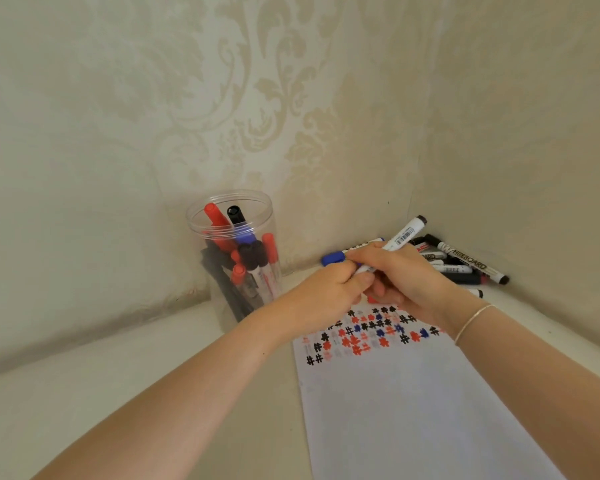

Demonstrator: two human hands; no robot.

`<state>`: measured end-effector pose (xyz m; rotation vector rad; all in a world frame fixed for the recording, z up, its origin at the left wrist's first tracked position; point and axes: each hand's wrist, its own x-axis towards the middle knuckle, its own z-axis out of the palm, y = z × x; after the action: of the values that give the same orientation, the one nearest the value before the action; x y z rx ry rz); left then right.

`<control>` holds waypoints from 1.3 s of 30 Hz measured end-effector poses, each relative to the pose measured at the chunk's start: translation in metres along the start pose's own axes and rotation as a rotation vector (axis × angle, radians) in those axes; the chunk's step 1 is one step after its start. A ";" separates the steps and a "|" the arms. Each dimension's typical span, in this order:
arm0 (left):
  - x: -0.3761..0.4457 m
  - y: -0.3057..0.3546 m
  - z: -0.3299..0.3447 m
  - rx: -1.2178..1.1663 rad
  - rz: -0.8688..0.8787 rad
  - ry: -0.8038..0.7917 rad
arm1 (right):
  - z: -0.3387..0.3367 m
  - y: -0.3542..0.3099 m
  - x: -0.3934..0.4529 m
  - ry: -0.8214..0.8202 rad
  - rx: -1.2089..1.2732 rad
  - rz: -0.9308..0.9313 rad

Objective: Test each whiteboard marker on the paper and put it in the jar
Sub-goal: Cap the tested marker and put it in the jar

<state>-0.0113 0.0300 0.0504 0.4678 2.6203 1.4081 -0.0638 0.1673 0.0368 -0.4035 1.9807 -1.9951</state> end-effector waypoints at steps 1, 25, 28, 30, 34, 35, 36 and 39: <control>0.000 0.000 0.001 0.005 0.032 0.016 | -0.001 0.000 0.000 -0.020 0.039 0.003; -0.045 -0.078 -0.004 0.183 -0.187 0.215 | 0.027 0.029 -0.021 0.202 0.297 0.173; -0.061 -0.081 -0.015 0.314 -0.196 0.014 | 0.047 0.036 -0.024 0.295 0.156 0.160; -0.063 -0.082 -0.020 0.320 -0.204 -0.053 | 0.059 0.040 -0.026 0.306 0.131 0.144; -0.060 -0.080 -0.022 0.337 -0.191 -0.089 | 0.076 0.050 -0.033 0.316 -0.042 0.069; -0.059 -0.081 -0.022 0.336 -0.188 -0.088 | 0.079 0.052 -0.034 0.333 -0.086 0.054; -0.059 -0.081 -0.022 0.331 -0.187 -0.088 | 0.082 0.054 -0.035 0.347 -0.131 0.038; -0.059 -0.083 -0.022 0.327 -0.171 -0.089 | 0.087 0.060 -0.036 0.369 -0.236 -0.010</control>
<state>0.0215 -0.0498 -0.0080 0.3204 2.7484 0.8927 0.0050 0.1021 -0.0218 -0.0966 2.4533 -1.9587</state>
